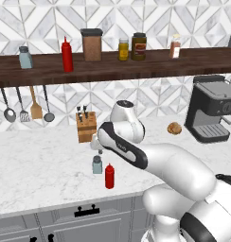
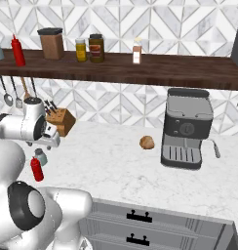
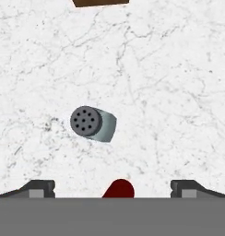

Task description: Put the shaker and condiment bottle from the counter next to their counterparts in the cabinet.

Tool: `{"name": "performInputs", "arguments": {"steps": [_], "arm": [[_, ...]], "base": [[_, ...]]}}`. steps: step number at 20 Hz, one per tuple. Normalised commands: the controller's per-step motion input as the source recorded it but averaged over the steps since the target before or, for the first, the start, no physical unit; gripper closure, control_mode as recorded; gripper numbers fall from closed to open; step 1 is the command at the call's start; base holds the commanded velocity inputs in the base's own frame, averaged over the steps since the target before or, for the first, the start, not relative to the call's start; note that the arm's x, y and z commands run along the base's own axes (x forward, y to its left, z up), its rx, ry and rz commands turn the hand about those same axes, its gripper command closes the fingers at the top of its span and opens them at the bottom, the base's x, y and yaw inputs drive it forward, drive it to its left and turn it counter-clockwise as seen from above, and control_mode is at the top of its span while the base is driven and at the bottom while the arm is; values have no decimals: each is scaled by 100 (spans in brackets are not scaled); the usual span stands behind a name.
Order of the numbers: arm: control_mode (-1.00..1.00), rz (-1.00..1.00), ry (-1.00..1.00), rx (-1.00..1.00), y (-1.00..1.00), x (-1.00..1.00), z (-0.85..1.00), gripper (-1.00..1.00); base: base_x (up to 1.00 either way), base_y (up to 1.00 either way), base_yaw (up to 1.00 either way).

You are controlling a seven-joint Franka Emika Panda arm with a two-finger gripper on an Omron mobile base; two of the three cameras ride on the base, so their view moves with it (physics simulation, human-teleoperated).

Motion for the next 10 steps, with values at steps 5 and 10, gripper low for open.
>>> {"name": "performInputs", "arguments": {"steps": [5, 10], "arm": [[-100, 2, 6, 0, 44, 6, 0, -100], [-100, 0, 5, 1, 0, 0, 7, -100]], "base": [[0, 0, 0], [0, 0, 0]]}}
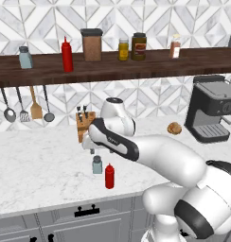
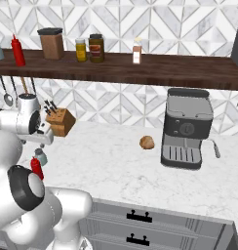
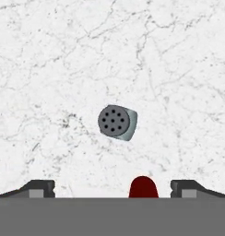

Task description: Put the shaker and condiment bottle from the counter next to their counterparts in the cabinet.

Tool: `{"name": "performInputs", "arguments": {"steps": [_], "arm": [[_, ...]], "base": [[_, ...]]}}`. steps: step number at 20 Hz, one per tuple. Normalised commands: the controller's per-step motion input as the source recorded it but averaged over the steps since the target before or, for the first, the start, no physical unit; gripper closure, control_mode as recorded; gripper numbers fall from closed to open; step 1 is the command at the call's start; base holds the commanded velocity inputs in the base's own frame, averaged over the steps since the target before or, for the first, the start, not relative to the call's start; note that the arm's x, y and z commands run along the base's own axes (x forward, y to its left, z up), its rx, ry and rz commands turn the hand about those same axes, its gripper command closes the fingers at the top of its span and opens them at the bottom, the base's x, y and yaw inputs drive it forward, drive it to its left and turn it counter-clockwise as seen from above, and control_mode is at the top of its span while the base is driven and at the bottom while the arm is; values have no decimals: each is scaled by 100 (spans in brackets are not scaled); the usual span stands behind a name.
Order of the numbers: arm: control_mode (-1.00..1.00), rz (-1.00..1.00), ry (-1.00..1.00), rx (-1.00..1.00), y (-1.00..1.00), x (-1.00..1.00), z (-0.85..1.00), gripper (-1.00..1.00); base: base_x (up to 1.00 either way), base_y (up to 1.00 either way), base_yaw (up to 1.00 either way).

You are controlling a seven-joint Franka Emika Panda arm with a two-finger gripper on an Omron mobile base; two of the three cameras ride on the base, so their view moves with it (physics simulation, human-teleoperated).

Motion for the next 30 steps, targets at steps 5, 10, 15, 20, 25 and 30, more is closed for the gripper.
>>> {"name": "performInputs", "arguments": {"steps": [5, 10, 15, 20, 25, 30], "arm": [[-100, 3, 14, 0, 0, -1, 27, -100], [-100, 4, 4, -1, 0, 0, 9, -100], [-100, 0, 0, -6, 3, 1, -28, -100], [-100, 4, -3, -12, 4, 0, -18, -100], [-100, 5, -16, -14, 0, 0, -15, -100], [-100, 0, -7, 0, -3, 12, -19, -100]], "base": [[0, 0, 0], [0, 0, 0], [0, 0, 0], [0, 0, 0], [0, 0, 0], [0, 0, 0]]}}
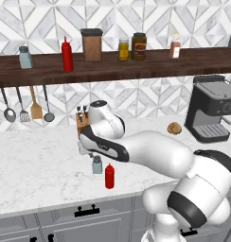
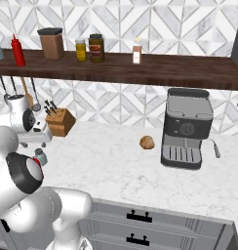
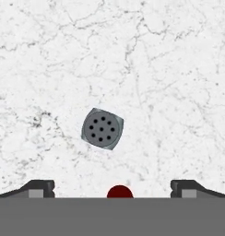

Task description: Put the shaker and condiment bottle from the counter next to their counterparts in the cabinet.

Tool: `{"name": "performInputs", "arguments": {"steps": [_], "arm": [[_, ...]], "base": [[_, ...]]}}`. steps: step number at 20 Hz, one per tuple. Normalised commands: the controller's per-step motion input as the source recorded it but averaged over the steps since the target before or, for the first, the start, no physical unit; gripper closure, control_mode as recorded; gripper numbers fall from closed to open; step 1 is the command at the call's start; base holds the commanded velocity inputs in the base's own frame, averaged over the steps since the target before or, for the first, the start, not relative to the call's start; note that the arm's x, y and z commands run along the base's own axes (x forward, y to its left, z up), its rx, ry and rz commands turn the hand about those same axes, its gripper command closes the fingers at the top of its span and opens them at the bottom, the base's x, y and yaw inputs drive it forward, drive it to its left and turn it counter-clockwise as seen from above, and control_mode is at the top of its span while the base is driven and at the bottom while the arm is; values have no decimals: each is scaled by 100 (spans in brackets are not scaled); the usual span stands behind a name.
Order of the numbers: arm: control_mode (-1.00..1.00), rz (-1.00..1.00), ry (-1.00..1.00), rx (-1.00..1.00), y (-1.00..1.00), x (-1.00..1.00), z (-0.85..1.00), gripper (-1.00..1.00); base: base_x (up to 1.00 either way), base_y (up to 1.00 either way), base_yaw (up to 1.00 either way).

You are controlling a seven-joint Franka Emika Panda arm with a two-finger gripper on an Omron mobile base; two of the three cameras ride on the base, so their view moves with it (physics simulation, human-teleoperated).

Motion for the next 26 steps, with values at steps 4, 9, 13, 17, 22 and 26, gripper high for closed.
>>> {"name": "performInputs", "arguments": {"steps": [4, 9, 13, 17, 22, 26], "arm": [[-100, 0, -19, 0, 0, 7, -27, -100], [-100, 0, -2, 2, 0, 2, -3, -100], [-100, -2, 2, 0, 0, 47, -39, -100], [-100, -1, 4, 0, 0, 21, -14, -100], [-100, 0, 1, 0, 10, 4, 0, -100], [-100, -1, 4, 0, 20, 0, -2, -100]], "base": [[0, 0, 0], [0, 0, 0], [0, 0, 0], [0, 0, 0], [0, 0, 0], [0, 0, 0]]}}
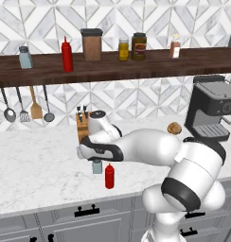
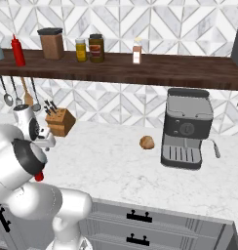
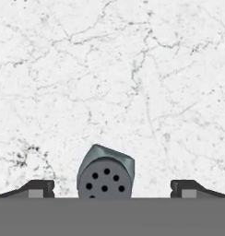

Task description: Put the shaker and condiment bottle from the counter next to their counterparts in the cabinet.

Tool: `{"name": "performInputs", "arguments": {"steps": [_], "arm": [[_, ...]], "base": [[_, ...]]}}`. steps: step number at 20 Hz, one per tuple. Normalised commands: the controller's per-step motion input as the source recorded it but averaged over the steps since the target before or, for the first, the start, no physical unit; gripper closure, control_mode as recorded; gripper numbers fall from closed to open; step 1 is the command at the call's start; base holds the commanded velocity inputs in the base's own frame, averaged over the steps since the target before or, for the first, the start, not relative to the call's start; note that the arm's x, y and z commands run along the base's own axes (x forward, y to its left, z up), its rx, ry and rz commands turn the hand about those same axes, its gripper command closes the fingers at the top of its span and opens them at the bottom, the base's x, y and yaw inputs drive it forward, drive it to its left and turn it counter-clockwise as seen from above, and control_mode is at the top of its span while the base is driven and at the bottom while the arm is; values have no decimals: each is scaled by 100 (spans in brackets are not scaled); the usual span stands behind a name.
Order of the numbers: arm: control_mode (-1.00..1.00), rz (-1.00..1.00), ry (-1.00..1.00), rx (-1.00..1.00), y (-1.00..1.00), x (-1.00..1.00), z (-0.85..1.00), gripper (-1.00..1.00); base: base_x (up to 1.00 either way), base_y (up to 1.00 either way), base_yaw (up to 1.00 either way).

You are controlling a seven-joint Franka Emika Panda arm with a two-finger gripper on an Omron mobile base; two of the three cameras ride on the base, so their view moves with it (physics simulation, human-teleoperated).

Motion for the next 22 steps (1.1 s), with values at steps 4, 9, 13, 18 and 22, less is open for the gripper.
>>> {"name": "performInputs", "arguments": {"steps": [4, 9, 13, 18, 22], "arm": [[-100, 0, 3, 0, 0, 0, -16, -100], [-100, 0, 3, 0, 0, 0, -15, -100], [-100, 0, 4, 0, 0, 0, -32, -100], [-100, 0, 0, 0, 0, 0, 0, -100], [-100, 0, 0, 2, 0, 0, 0, 100]], "base": [[0, 0, 0], [0, 0, 0], [0, 0, 0], [0, 0, 0], [0, 0, 0]]}}
